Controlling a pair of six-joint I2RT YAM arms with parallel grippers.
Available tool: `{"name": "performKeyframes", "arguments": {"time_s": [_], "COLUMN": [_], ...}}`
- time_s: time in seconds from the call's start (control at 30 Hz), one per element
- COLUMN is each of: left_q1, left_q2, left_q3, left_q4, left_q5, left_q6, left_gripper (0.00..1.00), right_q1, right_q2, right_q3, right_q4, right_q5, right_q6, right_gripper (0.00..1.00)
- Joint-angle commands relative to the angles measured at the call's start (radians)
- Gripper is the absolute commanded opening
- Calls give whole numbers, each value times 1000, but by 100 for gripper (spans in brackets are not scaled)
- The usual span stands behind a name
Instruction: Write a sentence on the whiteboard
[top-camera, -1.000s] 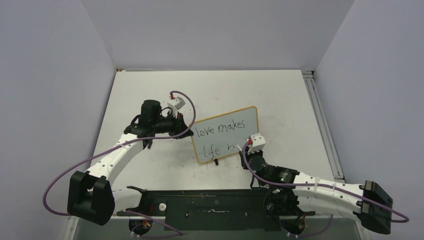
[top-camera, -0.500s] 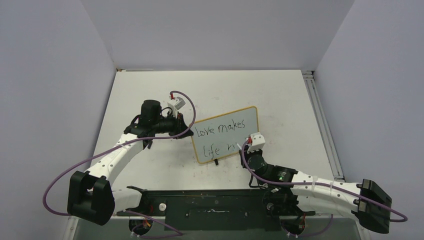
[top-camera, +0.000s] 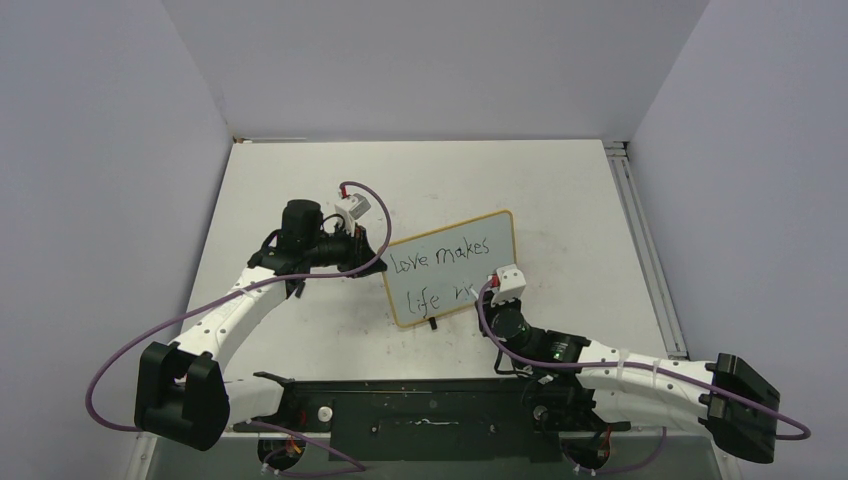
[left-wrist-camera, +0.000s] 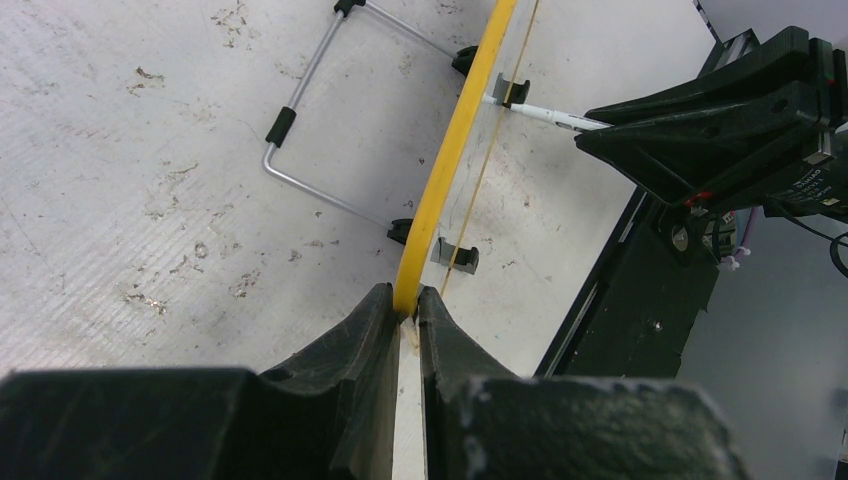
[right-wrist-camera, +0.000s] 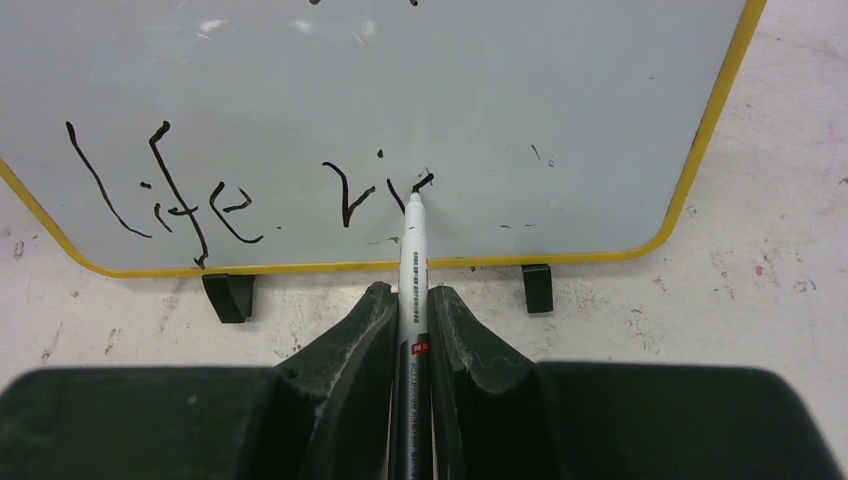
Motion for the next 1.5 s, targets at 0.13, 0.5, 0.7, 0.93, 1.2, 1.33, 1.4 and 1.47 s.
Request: {"name": "performKeyframes", "arguments": {"time_s": [0.13,0.5,0.7,0.93,1.2,1.33,1.4,1.47], "left_q1": [-3,-3,-3,-3,-3,-3,-3,-3], "left_q2": [2,-1,-1,-1,-3,-3,-3,-2], "left_q3": [33,32,32,31,32,32,32,31], "left_q4": [-2,-3,-3,-3,-3,-4,-2,-3], "left_q5": [-18,-17,-17,-18,-18,-17,-18,-17], "left_q6": [2,2,2,1,2,2,2,1], "left_gripper": [0,0,0,0,0,0,0,0], "right_q1": [-5,-5,-5,-2,1,1,1,1], "right_q2": [-21,-18,-32,-83,-169,-144,-124,-117], "right_q3": [-23,-20,-13,-1,10,20,25,23], "right_q4": [-4,-32,-47,-63,-25,21,44,68], "right_q5": [-19,24,49,54,76,95,98,98], "right_q6": [44,71,73,62,-1,-43,-59,-69], "right_gripper": [5,5,5,5,5,5,5,5]}}
